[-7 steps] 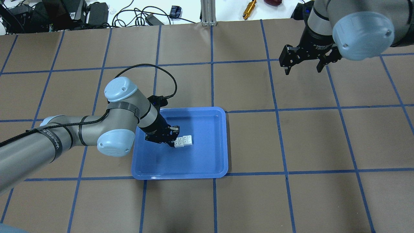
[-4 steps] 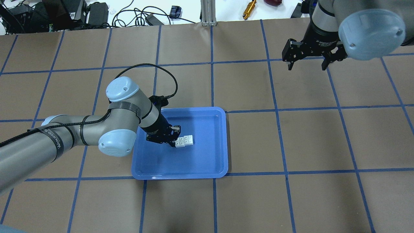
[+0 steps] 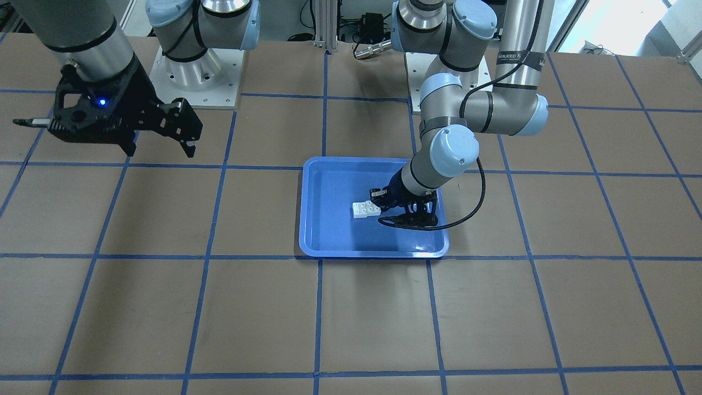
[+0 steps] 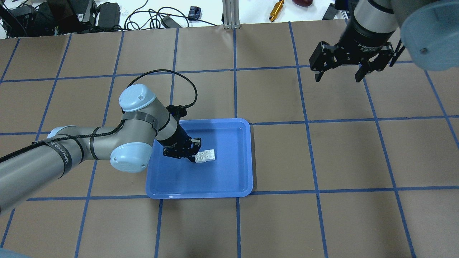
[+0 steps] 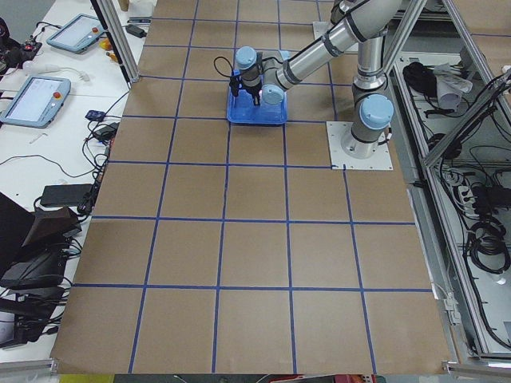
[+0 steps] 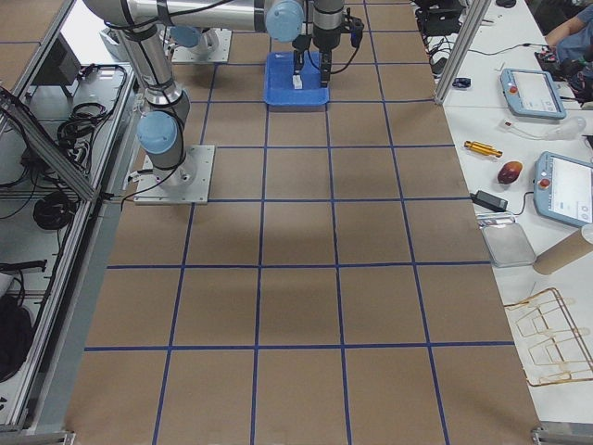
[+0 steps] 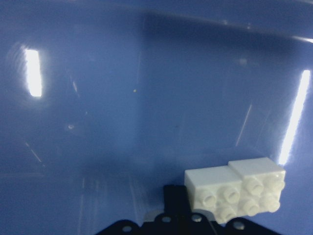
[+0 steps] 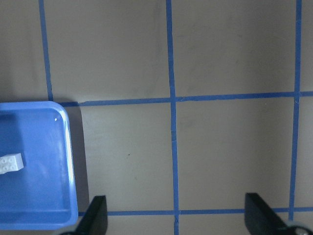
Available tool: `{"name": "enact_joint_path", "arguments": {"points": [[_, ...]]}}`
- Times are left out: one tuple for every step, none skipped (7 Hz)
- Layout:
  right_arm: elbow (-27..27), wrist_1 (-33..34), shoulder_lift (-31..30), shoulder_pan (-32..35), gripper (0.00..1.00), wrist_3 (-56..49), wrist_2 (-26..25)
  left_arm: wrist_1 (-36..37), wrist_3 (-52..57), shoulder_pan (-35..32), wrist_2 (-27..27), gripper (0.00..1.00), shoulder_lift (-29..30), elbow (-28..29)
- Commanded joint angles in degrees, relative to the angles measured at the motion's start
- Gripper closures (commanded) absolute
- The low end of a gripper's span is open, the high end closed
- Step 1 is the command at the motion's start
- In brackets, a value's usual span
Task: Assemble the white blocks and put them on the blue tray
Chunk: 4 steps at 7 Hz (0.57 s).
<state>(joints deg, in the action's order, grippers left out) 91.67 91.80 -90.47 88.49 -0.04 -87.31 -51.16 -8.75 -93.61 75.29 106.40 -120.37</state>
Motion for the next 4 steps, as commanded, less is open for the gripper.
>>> {"name": "enact_joint_path", "arguments": {"points": [[0.7,-2.42,-0.59,0.02,0.0,-1.63,-0.06,-3.74,0.4,0.18,2.13,0.85,-1.54,5.12],[0.61,-2.33,-0.76,0.02,0.0,-1.63,-0.23,-4.73,0.66,0.27,5.1,0.83,-1.81,7.06],[0.7,-2.41,-0.59,0.02,0.0,-1.63,-0.4,-5.17,1.27,0.53,7.66,0.82,-2.07,8.56],[0.7,-2.33,-0.59,-0.07,0.0,-1.63,-0.49,-6.75,3.98,1.41,9.6,0.8,-3.03,10.06]]}}
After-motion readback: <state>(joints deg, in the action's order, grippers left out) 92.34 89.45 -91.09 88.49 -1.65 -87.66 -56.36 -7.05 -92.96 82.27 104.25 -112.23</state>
